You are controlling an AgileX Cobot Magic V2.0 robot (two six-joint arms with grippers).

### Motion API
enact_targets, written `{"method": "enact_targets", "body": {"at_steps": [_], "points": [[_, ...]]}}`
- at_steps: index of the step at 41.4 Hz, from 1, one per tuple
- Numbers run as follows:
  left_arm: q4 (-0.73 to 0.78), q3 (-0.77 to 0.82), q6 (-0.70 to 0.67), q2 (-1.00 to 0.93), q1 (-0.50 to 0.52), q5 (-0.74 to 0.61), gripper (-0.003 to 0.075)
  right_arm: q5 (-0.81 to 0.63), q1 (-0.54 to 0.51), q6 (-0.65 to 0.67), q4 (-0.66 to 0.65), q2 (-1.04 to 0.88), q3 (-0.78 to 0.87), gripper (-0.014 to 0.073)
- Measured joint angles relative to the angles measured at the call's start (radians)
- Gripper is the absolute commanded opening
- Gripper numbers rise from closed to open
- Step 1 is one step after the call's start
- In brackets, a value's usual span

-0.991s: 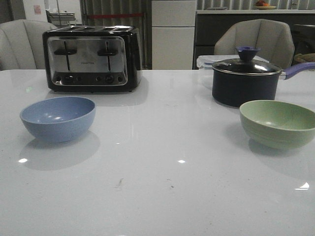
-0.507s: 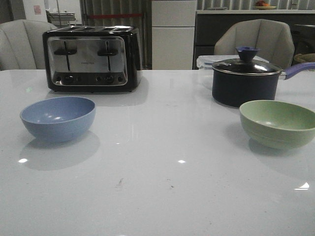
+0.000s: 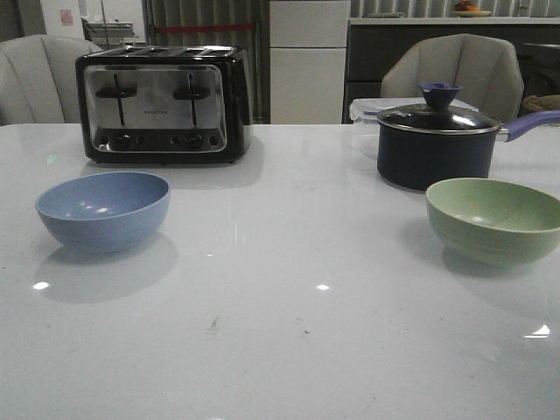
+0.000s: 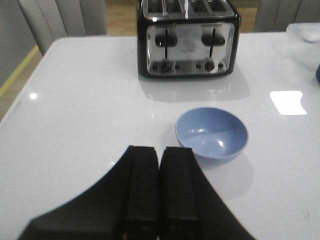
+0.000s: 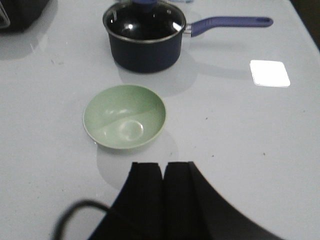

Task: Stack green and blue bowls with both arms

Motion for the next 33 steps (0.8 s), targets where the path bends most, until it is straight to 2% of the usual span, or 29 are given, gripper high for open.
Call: {"method": "enact_targets", "body": {"at_steps": [13,16,18,23,26,28,33], "points": [[-0.002,0.002,0.000,0.066,0.000,0.063,0.0094,0.041,0.000,0.000,0.000,0.170,0.025,0.0038],[-0.002,0.002,0.000,0.072,0.000,0.068,0.0118,0.045,0.000,0.000,0.000,0.203,0.025,0.0106],[-0.002,0.002,0.000,0.074,0.000,0.072,0.0166,0.045,0.000,0.000,0.000,0.226,0.025,0.0199],[-0.002,0.002,0.000,0.074,0.000,0.079,0.0367,0.045,0.000,0.000,0.000,0.284,0.025,0.0435],[-0.002,0.002,0.000,0.074,0.000,0.080,0.0459,0.045,0.000,0.000,0.000,0.318,0.025,0.0518],[-0.002,0.002,0.000,0.074,0.000,0.080,0.0483,0.045,0.000,0.000,0.000,0.341,0.025,0.0542],[-0.003,0.002,0.000,0.074,0.000,0.080,0.0475,0.024,0.000,0.000,0.004,0.395,0.023,0.0544]]}}
